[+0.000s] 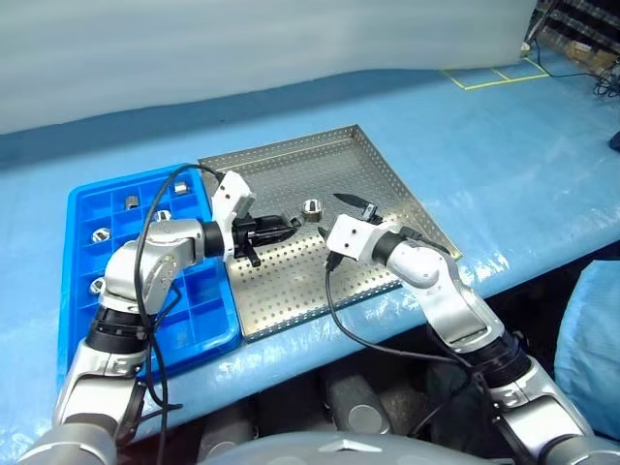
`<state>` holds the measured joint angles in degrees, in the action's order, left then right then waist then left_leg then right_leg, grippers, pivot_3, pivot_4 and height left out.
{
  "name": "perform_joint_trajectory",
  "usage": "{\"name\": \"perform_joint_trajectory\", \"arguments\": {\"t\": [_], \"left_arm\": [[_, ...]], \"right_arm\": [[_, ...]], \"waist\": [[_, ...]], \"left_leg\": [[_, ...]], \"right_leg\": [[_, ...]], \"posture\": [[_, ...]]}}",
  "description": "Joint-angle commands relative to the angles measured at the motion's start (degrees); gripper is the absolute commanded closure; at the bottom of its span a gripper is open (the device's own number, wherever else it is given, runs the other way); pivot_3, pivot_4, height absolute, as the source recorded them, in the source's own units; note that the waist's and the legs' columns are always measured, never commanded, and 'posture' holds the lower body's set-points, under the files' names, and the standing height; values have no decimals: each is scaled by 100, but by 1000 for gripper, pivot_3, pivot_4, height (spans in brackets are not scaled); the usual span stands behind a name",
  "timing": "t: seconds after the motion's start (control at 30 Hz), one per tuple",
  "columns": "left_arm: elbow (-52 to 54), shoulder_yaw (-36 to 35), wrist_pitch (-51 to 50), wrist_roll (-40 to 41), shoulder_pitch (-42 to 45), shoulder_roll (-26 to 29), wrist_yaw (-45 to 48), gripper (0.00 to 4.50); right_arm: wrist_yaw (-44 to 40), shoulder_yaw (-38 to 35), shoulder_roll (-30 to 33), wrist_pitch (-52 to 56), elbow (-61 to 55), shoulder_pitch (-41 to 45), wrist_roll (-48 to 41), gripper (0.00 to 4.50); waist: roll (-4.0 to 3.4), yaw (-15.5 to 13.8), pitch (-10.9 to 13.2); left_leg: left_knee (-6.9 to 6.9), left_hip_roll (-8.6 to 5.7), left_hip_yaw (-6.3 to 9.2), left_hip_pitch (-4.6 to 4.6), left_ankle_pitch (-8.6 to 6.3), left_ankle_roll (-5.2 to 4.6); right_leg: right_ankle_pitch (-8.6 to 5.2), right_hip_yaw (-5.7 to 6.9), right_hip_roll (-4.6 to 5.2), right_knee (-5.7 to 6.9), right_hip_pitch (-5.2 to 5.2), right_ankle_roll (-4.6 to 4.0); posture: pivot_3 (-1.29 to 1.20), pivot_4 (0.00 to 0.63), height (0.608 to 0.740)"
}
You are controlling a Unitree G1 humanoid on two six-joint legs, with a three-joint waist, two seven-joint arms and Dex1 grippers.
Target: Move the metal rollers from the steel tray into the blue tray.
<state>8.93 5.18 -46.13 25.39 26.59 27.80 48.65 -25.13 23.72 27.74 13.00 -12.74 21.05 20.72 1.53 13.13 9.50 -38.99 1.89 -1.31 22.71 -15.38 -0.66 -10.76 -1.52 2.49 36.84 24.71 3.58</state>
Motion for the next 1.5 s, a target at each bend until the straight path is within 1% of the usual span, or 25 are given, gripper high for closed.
{"name": "perform_joint_trajectory", "arguments": {"t": [0.03,0.17,0.27,0.37,0.43,0.47,0.53,0.57,0.77,0.93,1.0,1.17,1.3,1.5], "left_arm": [[49,15,107,27,86,-37,-35,3709],[8,73,120,18,115,-65,-56,3709],[-36,120,148,-16,131,-63,-61,3709],[-71,168,162,-51,115,-68,-72,3709],[-84,221,171,-90,87,-62,-80,3709],[-91,251,177,-112,71,-55,-83,3709],[-117,290,186,-140,51,-56,-87,3709],[-126,306,188,-152,43,-57,-82,3709],[-142,326,232,-225,22,-50,-86,3709],[-81,165,573,-467,-85,-27,-351,3709],[53,-15,588,-399,-223,-37,-458,3709],[454,-220,595,-303,-681,-4,-734,3709],[902,-487,571,-217,-1122,-32,-1010,3709],[1594,-922,500,-159,-1752,-17,-1470,3709]], "right_arm": [[-59,-46,-73,-140,-338,74,146,815],[-142,-50,-191,-136,-459,102,197,815],[-181,-52,-228,-159,-472,127,254,1360],[-215,-39,-267,-181,-460,152,310,2314],[-253,-22,-288,-189,-449,166,357,2314],[-267,-16,-303,-191,-447,172,376,2552],[-293,-6,-332,-205,-431,188,405,2876],[-310,6,-340,-228,-416,199,434,3166],[-533,21,-408,-222,-390,162,358,3210],[-526,-405,-757,377,-234,17,-79,3210],[-389,-647,-987,705,-138,-35,-249,3210],[-315,-857,-1172,1005,-121,-93,-551,3210],[-315,-863,-1179,1109,-105,-68,-693,3210],[-338,-836,-1110,1061,176,75,-723,3210]], "waist": [[0,-3,0],[0,9,0],[0,14,0],[0,12,0],[0,9,0],[0,8,0],[0,8,0],[0,8,0],[0,8,0],[0,11,0],[-1,12,-1],[-1,-6,-1],[-1,-81,-1],[-1,-303,0]], "left_leg": [[0,0,0,0,0,0],[-1,-2,1,-1,0,0],[-1,-2,1,-2,0,0],[-1,-2,1,-2,0,0],[-1,-2,1,-1,0,0],[-1,-3,1,-1,0,0],[-1,-4,2,-1,0,0],[-1,-4,2,-1,0,0],[-1,-4,2,-2,0,0],[-1,-4,3,-2,0,0],[-2,-3,4,-3,0,0],[-1,-3,4,-1,0,0],[-2,-4,4,-1,0,-1],[-1,3,5,-4,0,0]], "right_leg": [[0,0,0,0,0,0],[1,0,2,0,-1,0],[1,0,1,2,-1,0],[1,0,1,2,-1,0],[1,0,2,2,-1,0],[2,0,2,1,-1,-1],[3,0,3,1,-1,-2],[3,0,3,1,-1,-2],[3,0,3,2,-2,-2],[6,0,3,3,-2,-7],[11,1,2,4,-2,-16],[13,1,4,2,-2,-17],[13,1,6,3,-2,-17],[10,6,0,6,-1,-21]], "posture": [[-252,150,740],[-257,150,740],[-257,150,740],[-255,150,740],[-253,150,740],[-253,150,740],[-251,150,740],[-251,150,740],[-246,150,740],[-243,150,740],[-237,150,740],[-208,150,740],[-165,150,740],[-125,150,740]]}}
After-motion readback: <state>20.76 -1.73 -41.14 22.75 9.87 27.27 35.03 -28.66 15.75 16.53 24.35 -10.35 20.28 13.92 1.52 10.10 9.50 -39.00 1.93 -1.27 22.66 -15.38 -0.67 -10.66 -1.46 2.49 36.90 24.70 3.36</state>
